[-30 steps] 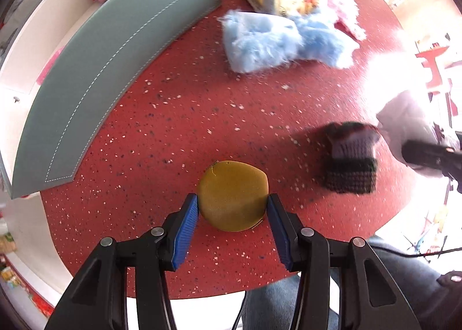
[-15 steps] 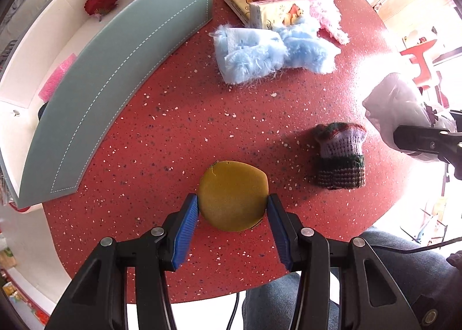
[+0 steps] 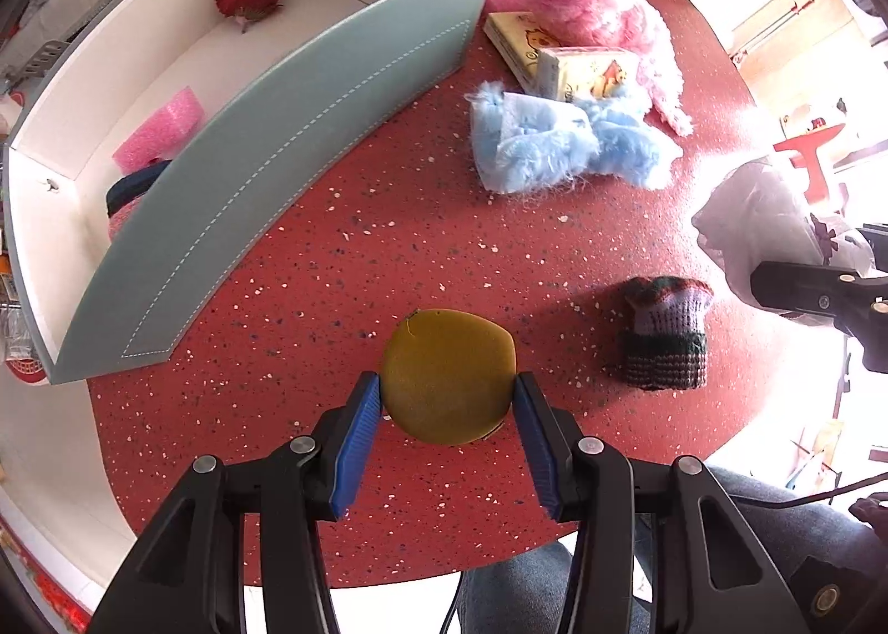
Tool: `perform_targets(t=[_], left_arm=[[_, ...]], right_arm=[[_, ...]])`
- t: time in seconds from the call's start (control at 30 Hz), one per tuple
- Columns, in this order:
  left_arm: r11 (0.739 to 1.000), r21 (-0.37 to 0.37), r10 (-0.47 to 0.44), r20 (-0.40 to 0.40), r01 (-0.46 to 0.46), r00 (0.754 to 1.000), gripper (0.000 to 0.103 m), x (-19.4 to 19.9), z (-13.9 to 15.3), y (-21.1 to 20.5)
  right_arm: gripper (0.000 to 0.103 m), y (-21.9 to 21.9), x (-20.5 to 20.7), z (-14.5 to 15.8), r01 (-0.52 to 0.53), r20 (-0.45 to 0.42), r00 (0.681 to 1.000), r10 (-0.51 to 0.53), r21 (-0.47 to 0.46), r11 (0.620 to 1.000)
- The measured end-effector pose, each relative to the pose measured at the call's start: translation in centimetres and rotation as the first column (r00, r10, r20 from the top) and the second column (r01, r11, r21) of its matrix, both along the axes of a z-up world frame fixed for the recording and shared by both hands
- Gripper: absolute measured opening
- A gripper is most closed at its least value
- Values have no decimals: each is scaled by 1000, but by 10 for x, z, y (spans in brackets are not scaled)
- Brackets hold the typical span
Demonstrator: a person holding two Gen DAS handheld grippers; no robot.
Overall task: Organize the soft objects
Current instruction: 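Lift and carry the yellow sponge and white bundle with both tools over the box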
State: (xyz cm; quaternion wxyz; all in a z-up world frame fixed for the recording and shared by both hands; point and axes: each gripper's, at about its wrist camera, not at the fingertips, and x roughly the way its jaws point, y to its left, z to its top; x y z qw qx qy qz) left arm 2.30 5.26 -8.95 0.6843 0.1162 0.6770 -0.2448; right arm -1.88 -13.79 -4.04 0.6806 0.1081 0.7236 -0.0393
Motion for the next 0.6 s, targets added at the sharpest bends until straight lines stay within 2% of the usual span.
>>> perform_targets(t=[0.07,0.6], left_arm=[[1000,-8,13,7,-13,1000,50,-4,-5,0],[991,-47,124,48,-122,991,50,31,6,26]], right_arm=[[63,4,5,1,-11,1,1000,11,-3,1000],[63,40,48,14,-116,28,993,116,-14,993]])
